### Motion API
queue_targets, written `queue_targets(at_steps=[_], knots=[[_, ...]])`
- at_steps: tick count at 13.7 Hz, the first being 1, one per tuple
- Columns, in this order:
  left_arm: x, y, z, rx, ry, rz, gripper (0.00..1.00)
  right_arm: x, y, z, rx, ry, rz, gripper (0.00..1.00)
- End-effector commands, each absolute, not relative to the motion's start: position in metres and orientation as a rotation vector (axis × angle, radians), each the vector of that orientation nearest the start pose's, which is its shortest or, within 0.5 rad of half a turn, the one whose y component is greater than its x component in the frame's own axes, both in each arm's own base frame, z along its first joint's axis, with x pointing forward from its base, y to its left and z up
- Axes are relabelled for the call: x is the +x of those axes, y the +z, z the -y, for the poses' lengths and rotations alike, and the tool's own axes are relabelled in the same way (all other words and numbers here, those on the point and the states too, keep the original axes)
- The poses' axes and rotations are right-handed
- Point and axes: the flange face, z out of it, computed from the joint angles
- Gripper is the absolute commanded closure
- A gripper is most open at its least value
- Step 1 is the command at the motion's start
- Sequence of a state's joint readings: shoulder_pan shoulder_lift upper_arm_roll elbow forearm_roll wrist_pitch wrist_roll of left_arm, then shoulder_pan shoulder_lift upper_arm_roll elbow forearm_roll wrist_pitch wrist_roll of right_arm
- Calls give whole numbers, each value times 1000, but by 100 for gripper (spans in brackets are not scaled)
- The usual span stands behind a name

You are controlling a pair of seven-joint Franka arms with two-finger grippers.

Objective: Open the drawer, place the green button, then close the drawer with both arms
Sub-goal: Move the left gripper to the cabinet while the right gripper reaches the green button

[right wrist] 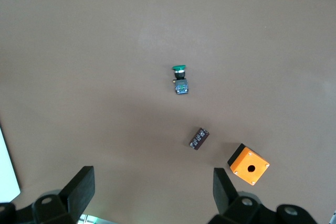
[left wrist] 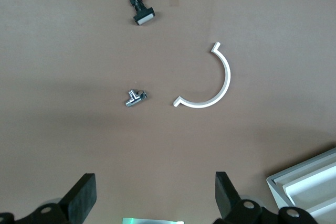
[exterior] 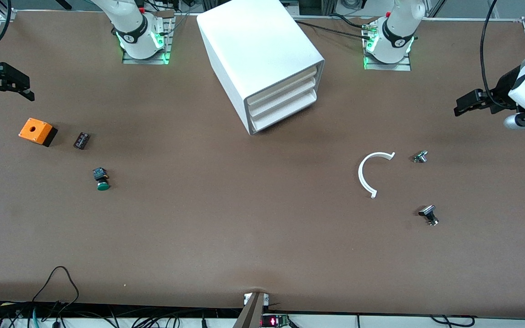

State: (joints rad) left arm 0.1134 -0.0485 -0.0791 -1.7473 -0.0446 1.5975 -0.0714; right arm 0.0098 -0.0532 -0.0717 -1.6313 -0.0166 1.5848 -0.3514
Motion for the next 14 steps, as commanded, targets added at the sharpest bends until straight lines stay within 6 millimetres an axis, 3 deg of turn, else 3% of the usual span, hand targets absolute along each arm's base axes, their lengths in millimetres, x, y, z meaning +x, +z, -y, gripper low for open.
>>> queue_targets(at_steps=[1,9,12,14], knots=[[528,586,-22,-3151,132,189,0,529,633,37,-3120,55,495,0],[531,584,-21,-3147,175,198,0,531,627,35,-3096,103,514,0],[532,571,-4,-3153,268,157,0,553,584,25,-3070,226,564,0],[532,565,17,-3149,306,96,0,566,555,14,-3048,300,590,0]])
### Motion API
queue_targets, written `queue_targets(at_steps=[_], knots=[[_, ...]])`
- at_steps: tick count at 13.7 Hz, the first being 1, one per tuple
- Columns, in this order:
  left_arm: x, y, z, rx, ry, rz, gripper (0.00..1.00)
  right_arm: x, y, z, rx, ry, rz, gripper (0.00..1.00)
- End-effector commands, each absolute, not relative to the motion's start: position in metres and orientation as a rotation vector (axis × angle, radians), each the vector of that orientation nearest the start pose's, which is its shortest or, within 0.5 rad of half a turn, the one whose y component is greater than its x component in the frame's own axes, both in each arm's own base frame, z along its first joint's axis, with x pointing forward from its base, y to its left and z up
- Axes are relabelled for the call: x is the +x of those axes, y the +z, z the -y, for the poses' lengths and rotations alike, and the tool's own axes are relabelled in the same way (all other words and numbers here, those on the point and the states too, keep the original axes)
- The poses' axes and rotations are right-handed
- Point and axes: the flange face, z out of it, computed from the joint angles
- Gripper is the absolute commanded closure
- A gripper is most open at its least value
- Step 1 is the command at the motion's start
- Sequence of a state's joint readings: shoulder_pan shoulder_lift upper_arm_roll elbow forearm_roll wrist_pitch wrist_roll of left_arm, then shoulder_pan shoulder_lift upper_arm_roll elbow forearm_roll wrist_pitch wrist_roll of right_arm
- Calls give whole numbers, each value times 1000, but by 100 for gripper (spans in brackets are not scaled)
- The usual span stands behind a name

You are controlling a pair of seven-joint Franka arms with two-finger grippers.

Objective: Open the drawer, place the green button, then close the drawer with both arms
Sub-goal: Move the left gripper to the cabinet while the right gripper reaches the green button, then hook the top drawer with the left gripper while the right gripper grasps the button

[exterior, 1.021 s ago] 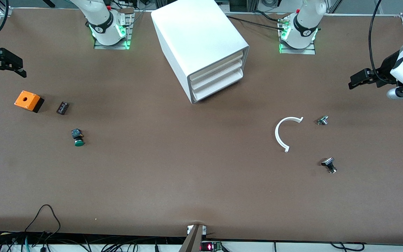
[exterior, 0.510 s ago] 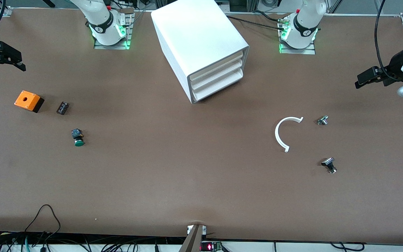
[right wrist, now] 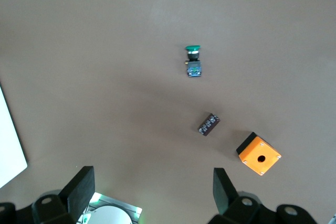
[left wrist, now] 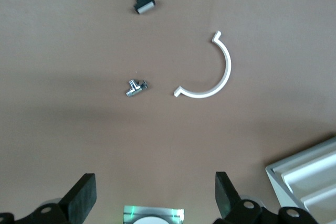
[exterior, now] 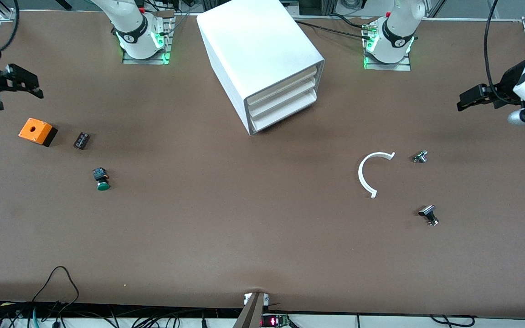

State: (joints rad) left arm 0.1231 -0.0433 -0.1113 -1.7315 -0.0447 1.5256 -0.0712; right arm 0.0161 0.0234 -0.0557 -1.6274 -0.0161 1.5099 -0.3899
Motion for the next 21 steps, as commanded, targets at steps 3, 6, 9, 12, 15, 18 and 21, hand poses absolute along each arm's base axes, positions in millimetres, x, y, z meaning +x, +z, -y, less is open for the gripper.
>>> queue_targets(at_steps=[3,6,9,12,15,18,21], knots=[[535,554,32,-3146,353,72,0,579,521,-1,-3025,385,629,0],[534,536,55,-3208,490,24,0,599,489,-7,-3034,380,652,0],[536,483,65,-3298,860,48,0,625,436,-7,-3040,361,660,0],[536,434,81,-3371,1113,90,0,646,386,-5,-3049,332,665,0],[536,395,107,-3465,1369,162,0,653,351,-8,-3040,354,671,0],[526,368,156,-3457,1376,83,0,655,322,-9,-3022,310,729,0],[511,330,204,-3487,1279,36,0,652,291,4,-3008,236,818,0]])
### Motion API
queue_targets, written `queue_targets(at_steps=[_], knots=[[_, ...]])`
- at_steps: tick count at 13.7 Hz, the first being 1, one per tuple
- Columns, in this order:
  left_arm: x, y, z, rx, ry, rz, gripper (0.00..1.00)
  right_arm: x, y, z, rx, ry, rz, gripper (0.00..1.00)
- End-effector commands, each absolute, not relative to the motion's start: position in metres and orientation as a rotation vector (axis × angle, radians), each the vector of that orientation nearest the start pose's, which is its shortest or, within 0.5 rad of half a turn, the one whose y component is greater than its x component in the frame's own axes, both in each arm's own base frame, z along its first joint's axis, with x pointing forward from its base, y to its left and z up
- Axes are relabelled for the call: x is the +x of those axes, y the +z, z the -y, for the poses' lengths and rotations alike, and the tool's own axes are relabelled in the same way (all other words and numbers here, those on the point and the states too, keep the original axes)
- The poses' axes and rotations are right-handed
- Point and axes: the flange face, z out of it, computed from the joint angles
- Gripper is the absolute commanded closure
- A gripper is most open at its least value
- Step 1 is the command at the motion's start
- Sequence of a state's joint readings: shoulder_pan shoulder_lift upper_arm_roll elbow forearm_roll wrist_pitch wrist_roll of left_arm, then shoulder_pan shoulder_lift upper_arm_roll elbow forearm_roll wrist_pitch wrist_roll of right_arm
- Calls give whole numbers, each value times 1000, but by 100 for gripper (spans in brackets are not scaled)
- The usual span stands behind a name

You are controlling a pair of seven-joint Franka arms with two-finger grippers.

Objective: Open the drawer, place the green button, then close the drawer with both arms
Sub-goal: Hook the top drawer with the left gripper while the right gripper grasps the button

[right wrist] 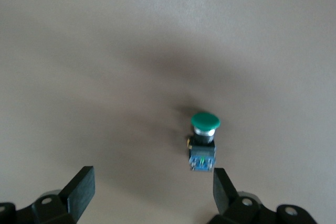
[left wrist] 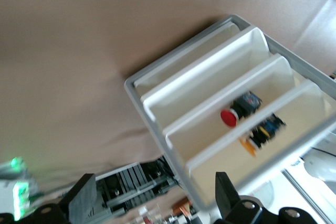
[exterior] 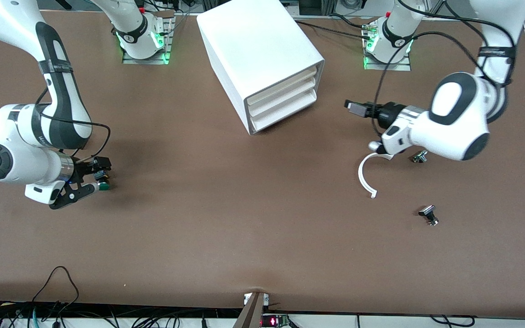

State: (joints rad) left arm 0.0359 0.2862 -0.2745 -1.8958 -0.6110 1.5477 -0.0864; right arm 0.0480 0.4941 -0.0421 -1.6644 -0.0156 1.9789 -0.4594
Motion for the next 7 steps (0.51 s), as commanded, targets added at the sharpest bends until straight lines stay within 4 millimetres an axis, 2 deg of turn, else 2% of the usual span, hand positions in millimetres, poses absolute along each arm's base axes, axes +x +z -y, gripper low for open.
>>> queue_targets(at_steps=[1,3,4,6,7], knots=[[510,316,211,2390,-871,-3,0,655,285,10,-3001,201,860,0],[513,292,216,2322,-849,43,0,654,272,18,-2956,170,1003,0],[514,281,218,2291,-846,24,0,652,264,19,-2948,158,1022,0],[512,258,233,2263,-855,10,1,639,249,23,-2915,148,916,0],[510,247,239,2263,-847,30,2,628,238,35,-2907,159,859,0]])
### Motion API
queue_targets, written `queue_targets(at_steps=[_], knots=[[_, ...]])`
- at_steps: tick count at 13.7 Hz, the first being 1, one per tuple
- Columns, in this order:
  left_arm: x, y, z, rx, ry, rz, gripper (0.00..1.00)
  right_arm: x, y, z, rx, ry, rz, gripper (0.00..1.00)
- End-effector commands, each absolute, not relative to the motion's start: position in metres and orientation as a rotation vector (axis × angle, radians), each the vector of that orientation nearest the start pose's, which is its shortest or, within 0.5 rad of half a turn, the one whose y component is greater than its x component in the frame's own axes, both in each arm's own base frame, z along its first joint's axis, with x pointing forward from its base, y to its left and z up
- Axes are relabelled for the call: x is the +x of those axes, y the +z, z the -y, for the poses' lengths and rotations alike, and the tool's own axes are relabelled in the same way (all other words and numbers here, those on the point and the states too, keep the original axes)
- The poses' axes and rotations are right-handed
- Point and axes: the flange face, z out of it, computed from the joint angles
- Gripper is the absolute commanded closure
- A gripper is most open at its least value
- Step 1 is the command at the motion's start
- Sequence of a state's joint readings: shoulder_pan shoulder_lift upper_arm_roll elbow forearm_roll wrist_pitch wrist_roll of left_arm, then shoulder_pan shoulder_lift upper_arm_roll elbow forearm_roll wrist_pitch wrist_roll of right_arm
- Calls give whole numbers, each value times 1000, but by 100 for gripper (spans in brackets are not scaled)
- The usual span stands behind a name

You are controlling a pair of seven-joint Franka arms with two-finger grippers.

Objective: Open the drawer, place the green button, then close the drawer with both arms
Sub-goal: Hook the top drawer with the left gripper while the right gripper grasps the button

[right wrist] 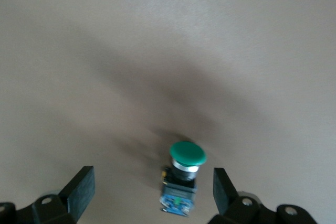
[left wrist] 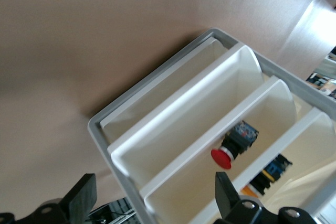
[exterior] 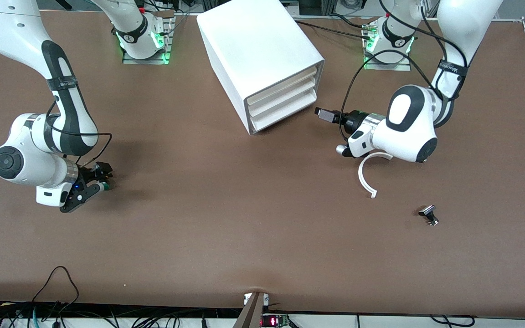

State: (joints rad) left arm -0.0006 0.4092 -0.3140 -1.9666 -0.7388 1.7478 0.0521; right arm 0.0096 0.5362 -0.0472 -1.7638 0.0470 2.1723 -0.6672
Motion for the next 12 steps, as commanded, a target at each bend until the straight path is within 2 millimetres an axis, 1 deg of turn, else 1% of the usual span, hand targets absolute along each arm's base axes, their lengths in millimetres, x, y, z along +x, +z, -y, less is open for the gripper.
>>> queue_targets(at_steps=[1,2,3,4,5,6,8,11,12], knots=[[506,236,249,2260,-830,79,3,617,231,46,-2916,149,837,0],[505,228,253,2252,-814,91,3,606,223,54,-2925,139,823,0],[504,218,256,2233,-811,82,3,598,224,58,-2919,113,868,0],[495,205,268,2226,-806,94,3,595,227,64,-2911,97,907,0],[487,196,275,2227,-777,98,3,594,231,71,-2909,93,909,0],[478,188,284,2221,-756,102,3,594,232,73,-2911,88,910,0],[473,181,295,2210,-744,84,3,594,230,73,-2915,76,912,0],[458,176,319,2197,-756,76,3,582,211,74,-2943,-3,952,0],[455,175,321,2184,-762,62,3,581,209,74,-2948,-11,946,0]])
